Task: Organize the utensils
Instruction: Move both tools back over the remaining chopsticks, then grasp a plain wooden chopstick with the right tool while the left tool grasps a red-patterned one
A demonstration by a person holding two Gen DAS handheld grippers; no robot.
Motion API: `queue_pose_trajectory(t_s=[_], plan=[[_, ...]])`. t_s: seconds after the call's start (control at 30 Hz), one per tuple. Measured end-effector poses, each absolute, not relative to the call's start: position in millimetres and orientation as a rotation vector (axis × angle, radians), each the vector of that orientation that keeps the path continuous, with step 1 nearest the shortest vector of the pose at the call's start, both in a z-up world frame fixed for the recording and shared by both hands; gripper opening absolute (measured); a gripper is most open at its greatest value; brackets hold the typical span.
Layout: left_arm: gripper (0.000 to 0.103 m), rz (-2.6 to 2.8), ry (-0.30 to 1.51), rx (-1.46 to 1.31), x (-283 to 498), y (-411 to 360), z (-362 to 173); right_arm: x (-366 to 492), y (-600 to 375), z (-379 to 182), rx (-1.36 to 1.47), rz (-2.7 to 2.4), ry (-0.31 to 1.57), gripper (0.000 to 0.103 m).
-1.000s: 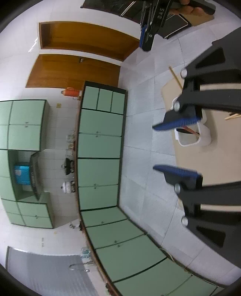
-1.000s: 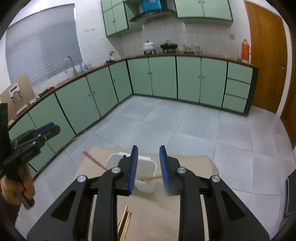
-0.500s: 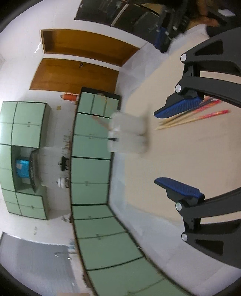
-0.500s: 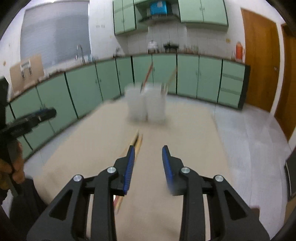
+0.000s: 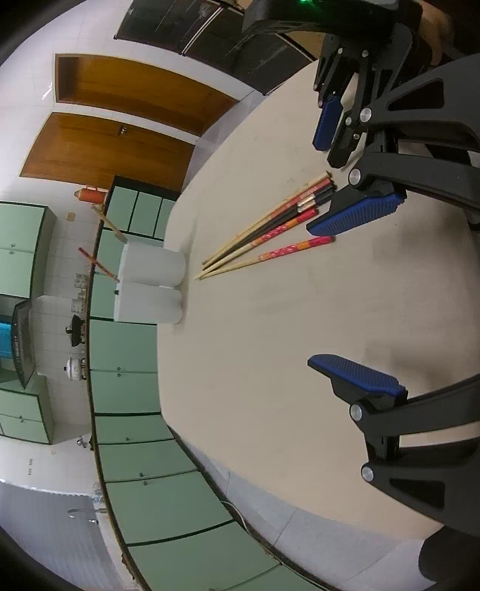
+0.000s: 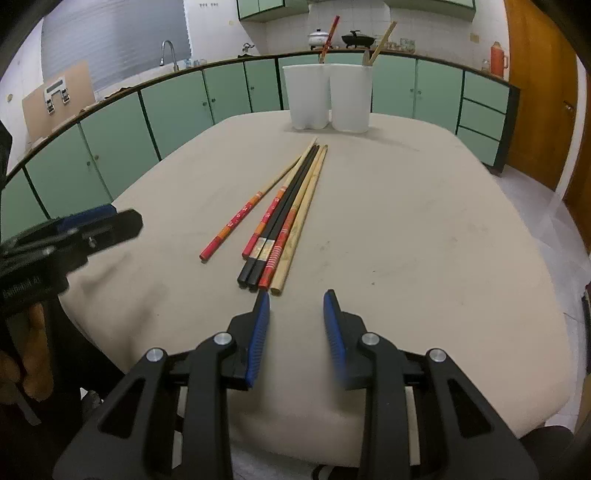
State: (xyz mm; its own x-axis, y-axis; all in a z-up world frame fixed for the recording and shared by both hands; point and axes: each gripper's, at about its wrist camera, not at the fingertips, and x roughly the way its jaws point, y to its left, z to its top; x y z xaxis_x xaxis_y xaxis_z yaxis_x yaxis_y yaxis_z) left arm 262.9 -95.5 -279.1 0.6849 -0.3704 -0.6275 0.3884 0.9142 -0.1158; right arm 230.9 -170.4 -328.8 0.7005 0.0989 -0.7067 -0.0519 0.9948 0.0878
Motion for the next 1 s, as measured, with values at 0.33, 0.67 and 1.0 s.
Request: queue_pose_trajectory(t_s=[0.33,0.67,1.0], plan=[[0.065,-0.421,0.722,0.022,268.7,-97.6,-286.9,244.1,-171.6,-331.6,0.018,0.071,0.766,0.022],[0.063,-0.471,0.74,0.116,270.9,-139.3,-305.8,248.5,-190.0,-333.7,0.052,0.063,0.754,0.008],[0.018,-0.361,0.715,0.125,280.6,-146.5,-313.1,247.7,-191.1,-336.2,0.031,-0.038,0.726,0.006]])
